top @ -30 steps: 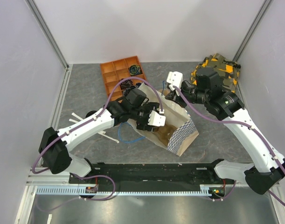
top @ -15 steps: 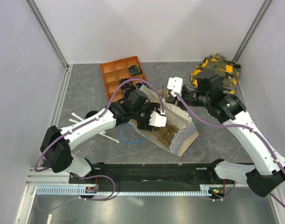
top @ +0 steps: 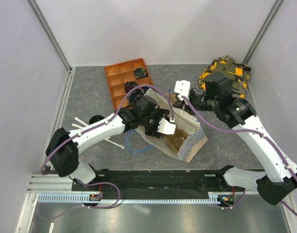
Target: Pack the takeout coffee
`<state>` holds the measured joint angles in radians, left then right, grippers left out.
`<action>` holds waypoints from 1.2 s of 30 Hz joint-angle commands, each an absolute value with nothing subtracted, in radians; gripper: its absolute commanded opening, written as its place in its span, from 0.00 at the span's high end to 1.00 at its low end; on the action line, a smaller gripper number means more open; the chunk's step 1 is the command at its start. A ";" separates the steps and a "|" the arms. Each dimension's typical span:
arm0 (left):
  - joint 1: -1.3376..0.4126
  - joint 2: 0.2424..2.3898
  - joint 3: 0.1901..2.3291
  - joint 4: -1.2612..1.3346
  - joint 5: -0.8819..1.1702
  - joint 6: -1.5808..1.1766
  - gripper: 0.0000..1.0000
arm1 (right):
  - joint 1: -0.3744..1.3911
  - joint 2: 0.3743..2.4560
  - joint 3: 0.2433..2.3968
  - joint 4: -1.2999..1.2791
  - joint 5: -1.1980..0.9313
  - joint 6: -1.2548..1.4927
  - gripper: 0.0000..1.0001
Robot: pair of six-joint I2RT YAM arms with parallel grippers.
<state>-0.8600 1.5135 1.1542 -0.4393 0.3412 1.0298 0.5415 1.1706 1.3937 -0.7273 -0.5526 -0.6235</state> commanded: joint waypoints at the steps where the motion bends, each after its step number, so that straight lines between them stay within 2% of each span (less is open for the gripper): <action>1: -0.865 1.543 1.152 -0.388 0.353 1.091 0.69 | 0.543 1.151 1.382 -0.701 -0.572 -0.609 1.00; 14: -0.865 1.637 1.203 -0.428 0.364 1.143 0.75 | 0.488 1.161 1.381 -0.703 -0.604 -0.595 1.00; 36: -0.870 1.764 1.328 -0.595 0.374 1.160 0.76 | 0.388 1.158 1.368 -0.735 -0.698 -0.652 1.00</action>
<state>-0.8669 1.7092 1.3201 -0.5041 0.3790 1.1103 0.3939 1.1709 1.3682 -0.7662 -0.6281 -0.6266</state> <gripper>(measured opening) 0.851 0.010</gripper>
